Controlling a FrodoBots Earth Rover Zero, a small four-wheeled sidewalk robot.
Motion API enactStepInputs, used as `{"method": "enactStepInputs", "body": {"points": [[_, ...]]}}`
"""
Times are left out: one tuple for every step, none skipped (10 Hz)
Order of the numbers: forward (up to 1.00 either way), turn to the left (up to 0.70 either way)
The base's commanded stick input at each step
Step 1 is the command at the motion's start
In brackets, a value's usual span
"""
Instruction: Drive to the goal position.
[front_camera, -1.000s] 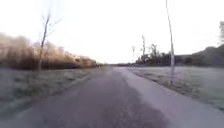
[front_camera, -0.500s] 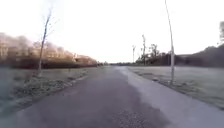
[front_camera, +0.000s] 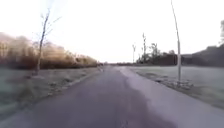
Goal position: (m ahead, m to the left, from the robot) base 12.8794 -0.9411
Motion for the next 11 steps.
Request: {"method": "enactStepInputs", "body": {"points": [[1.00,-0.06],[1.00,-0.25],[1.00,-0.40],[1.00,-0.38],[1.00,-0.23],[1.00,0.00],[1.00,0.00],[1.00,0.00],[1.00,0.00],[1.00,0.00],[1.00,0.00]]}}
